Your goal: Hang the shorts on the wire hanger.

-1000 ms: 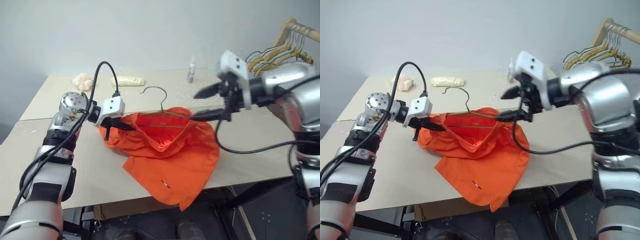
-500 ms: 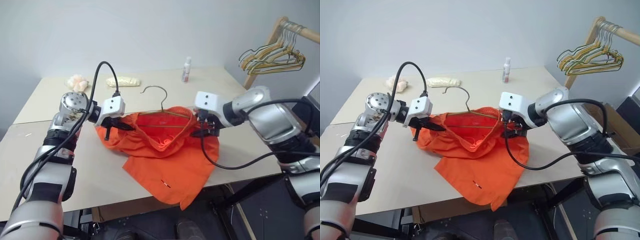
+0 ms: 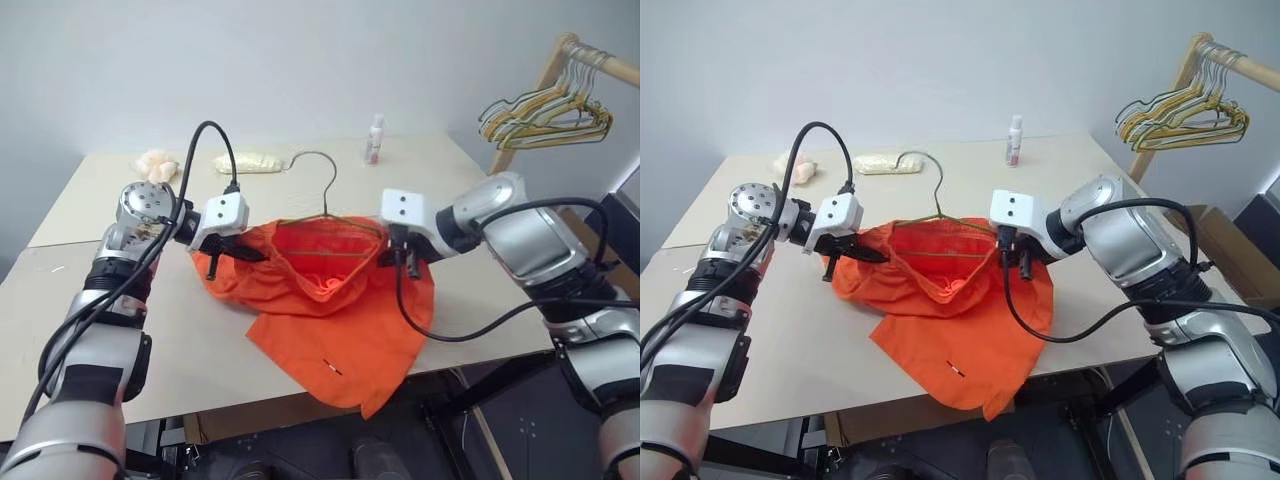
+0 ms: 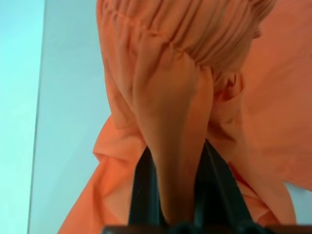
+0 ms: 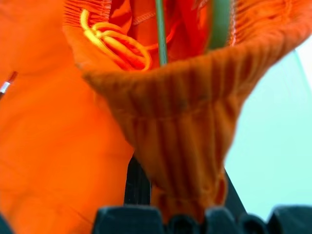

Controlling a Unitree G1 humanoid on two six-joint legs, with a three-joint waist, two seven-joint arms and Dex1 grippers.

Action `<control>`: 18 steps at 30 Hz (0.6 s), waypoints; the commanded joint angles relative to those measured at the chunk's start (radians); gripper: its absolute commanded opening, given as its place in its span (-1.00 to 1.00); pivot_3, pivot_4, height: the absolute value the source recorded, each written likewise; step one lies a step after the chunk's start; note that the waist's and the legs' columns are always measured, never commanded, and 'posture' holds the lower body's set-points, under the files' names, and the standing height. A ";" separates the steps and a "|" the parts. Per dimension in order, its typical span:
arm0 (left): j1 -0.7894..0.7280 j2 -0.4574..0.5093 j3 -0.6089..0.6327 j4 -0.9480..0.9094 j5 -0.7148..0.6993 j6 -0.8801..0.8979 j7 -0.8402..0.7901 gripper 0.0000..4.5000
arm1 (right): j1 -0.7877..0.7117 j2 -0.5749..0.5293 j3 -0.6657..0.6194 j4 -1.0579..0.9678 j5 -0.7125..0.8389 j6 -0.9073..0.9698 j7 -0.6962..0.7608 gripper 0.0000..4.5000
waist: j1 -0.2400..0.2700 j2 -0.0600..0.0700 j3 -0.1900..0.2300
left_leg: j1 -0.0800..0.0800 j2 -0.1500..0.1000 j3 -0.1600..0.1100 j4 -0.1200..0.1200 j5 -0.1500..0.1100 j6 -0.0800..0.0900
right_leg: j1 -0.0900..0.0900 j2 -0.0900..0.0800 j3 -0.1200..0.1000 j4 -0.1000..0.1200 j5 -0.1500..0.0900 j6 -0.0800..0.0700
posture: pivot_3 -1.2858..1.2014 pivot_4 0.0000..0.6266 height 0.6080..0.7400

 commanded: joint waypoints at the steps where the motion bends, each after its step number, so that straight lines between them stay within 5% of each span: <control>1: -0.062 -0.003 0.045 -0.034 -0.089 0.043 -0.024 -0.38 | 0.031 -0.026 -0.088 -0.061 0.080 0.105 0.014 -1.00 | 0.001 0.000 0.000 | 0.000 0.000 0.000 0.000 0.000 0.000 | 0.000 0.000 0.000 0.000 0.000 0.000 | -0.10 -1.00 1.00; 7: -0.072 -0.006 0.161 -0.121 -0.237 0.235 0.017 0.42 | 0.242 -0.083 -0.259 -0.203 0.226 0.371 -0.066 -1.00 | 0.002 0.000 0.000 | 0.000 0.000 -0.001 0.000 -0.001 0.001 | 0.000 0.000 -0.001 0.000 0.000 0.000 | -0.10 -1.00 1.00; 9: -0.039 -0.007 0.224 -0.211 -0.303 0.331 0.086 0.61 | 0.391 -0.091 -0.402 -0.290 0.252 0.512 -0.136 -1.00 | -0.002 0.000 0.000 | 0.000 0.000 -0.001 0.000 -0.001 0.002 | 0.001 0.000 0.000 0.000 0.000 0.000 | -0.12 -0.98 1.00; 14: 0.095 -0.042 0.319 -0.532 -0.465 0.565 0.242 0.61 | 0.628 -0.062 -0.746 -0.478 0.293 0.777 -0.260 -1.00 | 0.015 0.000 0.000 | -0.001 -0.001 -0.003 0.000 -0.001 0.001 | 0.001 -0.001 0.001 0.000 0.000 0.001 | -0.14 -0.93 1.00; 18: 0.160 -0.089 0.355 -0.704 -0.552 0.663 0.366 0.61 | 0.773 -0.057 -0.952 -0.561 0.347 0.816 -0.333 -1.00 | 0.026 0.000 0.000 | 0.008 0.000 -0.003 0.000 -0.003 0.005 | 0.011 -0.001 0.001 -0.002 -0.001 0.001 | -0.17 -0.92 1.00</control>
